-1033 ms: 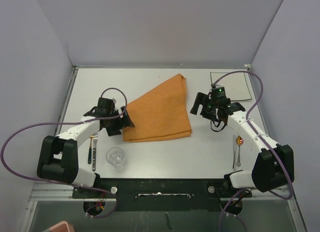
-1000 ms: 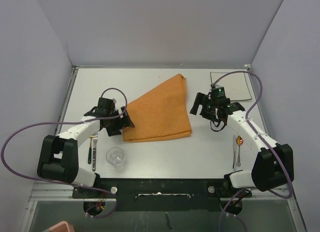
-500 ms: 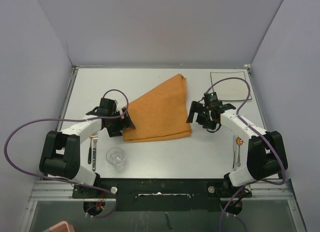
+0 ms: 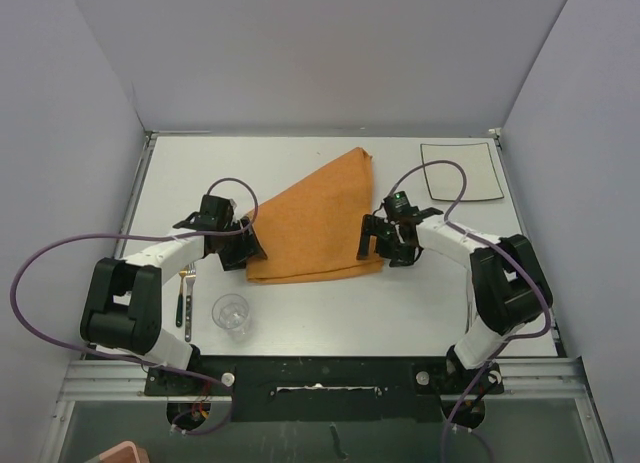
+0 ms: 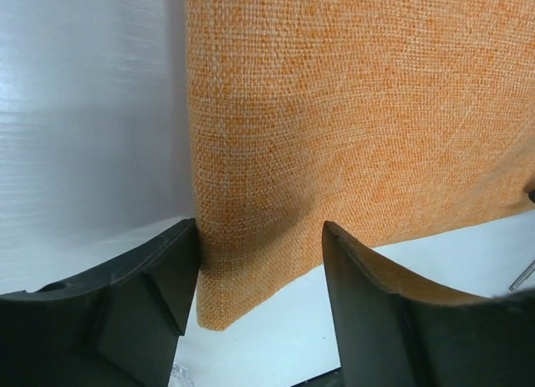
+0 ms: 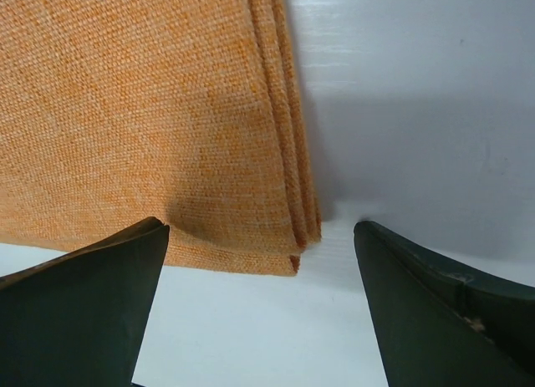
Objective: Set the dinner table for one person
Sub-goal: Flatten out the napkin at the center of the board.
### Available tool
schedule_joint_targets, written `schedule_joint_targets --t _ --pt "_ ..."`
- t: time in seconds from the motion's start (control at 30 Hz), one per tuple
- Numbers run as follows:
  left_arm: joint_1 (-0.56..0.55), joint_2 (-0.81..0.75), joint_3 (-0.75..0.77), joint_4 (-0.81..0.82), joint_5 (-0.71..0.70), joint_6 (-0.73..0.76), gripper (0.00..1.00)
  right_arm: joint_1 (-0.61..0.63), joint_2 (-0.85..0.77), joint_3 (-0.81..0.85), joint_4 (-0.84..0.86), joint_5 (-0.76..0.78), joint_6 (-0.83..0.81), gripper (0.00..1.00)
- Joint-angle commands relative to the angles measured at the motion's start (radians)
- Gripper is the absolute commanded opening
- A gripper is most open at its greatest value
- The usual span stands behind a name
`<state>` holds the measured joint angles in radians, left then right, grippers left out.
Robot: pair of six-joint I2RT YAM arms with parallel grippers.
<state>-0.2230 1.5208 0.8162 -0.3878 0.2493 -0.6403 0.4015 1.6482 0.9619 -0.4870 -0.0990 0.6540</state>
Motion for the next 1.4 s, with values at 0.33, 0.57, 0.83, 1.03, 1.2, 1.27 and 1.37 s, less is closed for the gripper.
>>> schedule_joint_targets --t 0.33,0.57,0.83,1.03,1.2,1.27,1.37 --pt "-0.002 0.027 0.043 0.062 0.046 0.021 0.0 0.039 0.051 0.059 0.058 -0.034 0.025 0.0" --pt "-0.003 -0.002 0.077 0.04 0.044 0.023 0.0 0.039 -0.02 0.071 0.056 0.001 0.017 0.0" --pt "-0.002 -0.098 0.213 -0.034 0.037 0.048 0.0 0.04 -0.097 0.182 0.014 0.05 -0.042 0.0" --pt "0.0 -0.155 0.322 -0.096 0.029 0.058 0.0 0.04 -0.156 0.258 0.004 0.064 -0.065 0.0" --pt "0.001 -0.191 0.44 -0.16 0.031 0.073 0.0 0.04 -0.217 0.327 -0.015 0.078 -0.087 0.0" --pt "0.001 -0.2 0.506 -0.188 0.032 0.075 0.0 0.04 -0.255 0.353 -0.018 0.086 -0.095 0.0" --pt "-0.001 -0.209 0.598 -0.231 0.032 0.085 0.0 0.039 -0.313 0.382 -0.01 0.094 -0.116 0.0"
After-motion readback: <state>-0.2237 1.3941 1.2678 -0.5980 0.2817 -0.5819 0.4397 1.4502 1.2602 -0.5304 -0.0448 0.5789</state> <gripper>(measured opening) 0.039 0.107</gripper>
